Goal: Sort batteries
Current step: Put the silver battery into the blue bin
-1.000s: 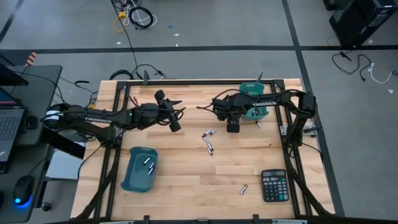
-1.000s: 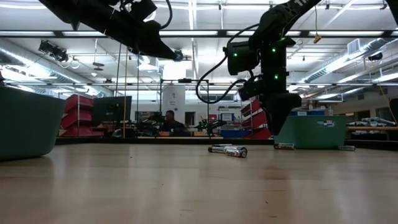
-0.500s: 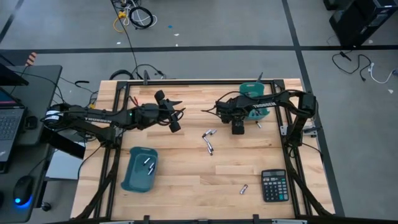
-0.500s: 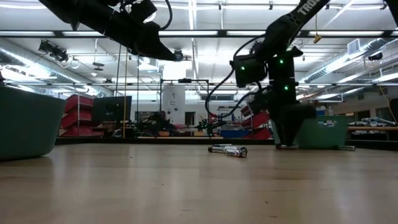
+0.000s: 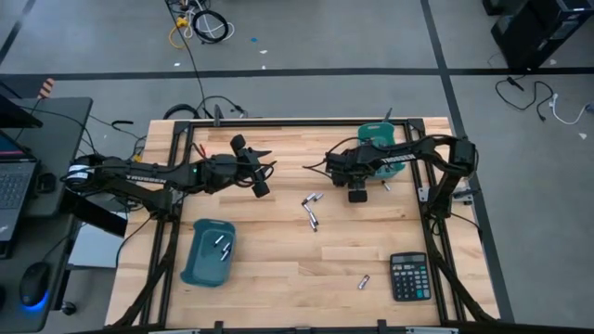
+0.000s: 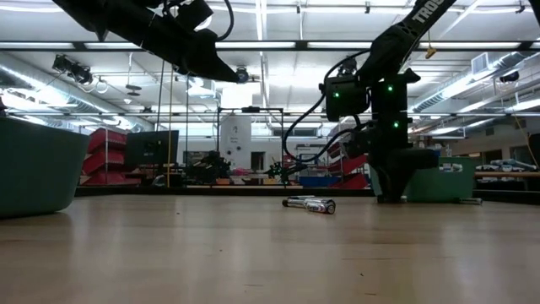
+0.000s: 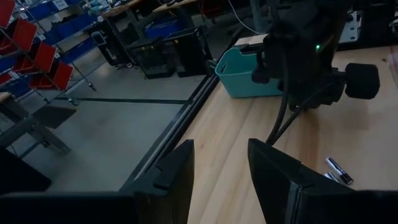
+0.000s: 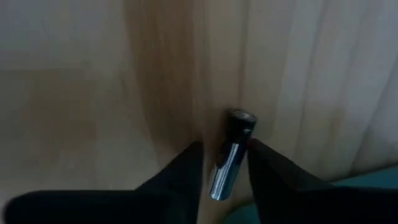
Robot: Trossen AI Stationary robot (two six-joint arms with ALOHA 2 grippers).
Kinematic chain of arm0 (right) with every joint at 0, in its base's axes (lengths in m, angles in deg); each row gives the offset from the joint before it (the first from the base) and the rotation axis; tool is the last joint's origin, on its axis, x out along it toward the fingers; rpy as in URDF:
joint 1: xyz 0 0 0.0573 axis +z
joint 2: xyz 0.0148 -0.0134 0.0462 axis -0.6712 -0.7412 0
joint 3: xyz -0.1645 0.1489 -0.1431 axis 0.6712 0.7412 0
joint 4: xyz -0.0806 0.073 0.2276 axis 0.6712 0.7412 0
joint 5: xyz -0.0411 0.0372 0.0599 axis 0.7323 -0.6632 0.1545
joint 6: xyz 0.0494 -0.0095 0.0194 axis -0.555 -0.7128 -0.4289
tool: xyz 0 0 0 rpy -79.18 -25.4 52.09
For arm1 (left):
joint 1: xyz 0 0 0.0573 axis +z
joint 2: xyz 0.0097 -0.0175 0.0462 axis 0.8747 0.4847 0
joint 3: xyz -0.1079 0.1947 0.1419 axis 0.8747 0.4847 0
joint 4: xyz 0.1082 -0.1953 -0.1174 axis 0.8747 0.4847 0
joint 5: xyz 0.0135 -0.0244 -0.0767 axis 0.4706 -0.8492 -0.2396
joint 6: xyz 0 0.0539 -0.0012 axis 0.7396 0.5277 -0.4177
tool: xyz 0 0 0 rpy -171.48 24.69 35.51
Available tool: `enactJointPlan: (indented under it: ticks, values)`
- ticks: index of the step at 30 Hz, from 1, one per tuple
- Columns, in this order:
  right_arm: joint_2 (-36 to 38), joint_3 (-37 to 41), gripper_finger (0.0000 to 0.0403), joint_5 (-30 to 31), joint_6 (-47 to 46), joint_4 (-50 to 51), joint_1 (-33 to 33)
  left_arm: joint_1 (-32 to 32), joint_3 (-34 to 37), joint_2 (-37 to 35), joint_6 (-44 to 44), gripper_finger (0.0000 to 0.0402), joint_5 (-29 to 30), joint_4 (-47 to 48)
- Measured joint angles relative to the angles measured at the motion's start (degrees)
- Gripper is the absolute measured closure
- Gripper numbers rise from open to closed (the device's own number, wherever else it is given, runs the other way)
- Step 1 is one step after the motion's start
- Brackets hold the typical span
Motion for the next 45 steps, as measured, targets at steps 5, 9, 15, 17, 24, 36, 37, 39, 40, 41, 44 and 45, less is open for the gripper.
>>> enactJointPlan:
  ticks: [5,9,15,17,24,36,37,39,40,41,44,45]
  values:
    - [0.0,0.3,0.0378,-0.4,0.5,-1.1,0.0,0.0,0.0,0.0,-0.1,0.0250,-0.8,0.0]
    - [-0.1,0.3,0.0380,0.3,0.7,-3.5,0.1,0.0,0.0,0.3,-0.2,0.0250,-6.9,-0.2]
    - [1.8,0.6,0.0380,-1.6,-1.5,-8.6,1.1,0.0,0.0,3.4,-1.5,0.0250,-16.7,-0.2]
    - [3.7,0.5,0.0380,-5.5,-2.8,-12.6,1.6,0.0,0.0,4.9,-2.3,0.0250,-18.0,-1.1]
    - [11.2,0.5,0.0380,-16.7,-4.4,-26.1,3.6,0.0,0.0,13.3,-2.9,0.0250,-18.3,-8.6]
    - [12.8,0.4,0.0380,-16.4,-3.8,-40.1,8.7,0.0,0.0,20.3,-2.3,0.0249,-15.5,-24.5]
    - [12.8,0.5,0.0380,-16.2,-3.4,-40.6,8.9,0.0,0.0,20.3,-2.3,0.0249,-15.3,-24.6]
    - [12.8,0.5,0.0380,-15.4,-2.7,-41.7,9.2,0.0,0.0,20.2,-2.5,0.0249,-16.1,-24.6]
    - [12.8,0.5,0.0380,-14.9,-2.3,-41.9,9.3,0.0,0.0,20.2,-2.5,0.0249,-16.4,-24.7]
    - [12.8,0.5,0.0380,-14.4,-1.9,-42.1,9.4,0.0,0.0,20.2,-2.6,0.0249,-17.4,-24.7]
    - [12.8,0.5,0.0380,-13.6,-1.1,-43.1,9.5,0.1,0.0,20.2,-2.7,0.0249,-21.2,-25.0]
    - [12.8,0.4,0.0380,-13.4,-0.9,-44.2,9.4,0.0,-0.1,20.2,-2.8,0.0249,-21.5,-24.5]
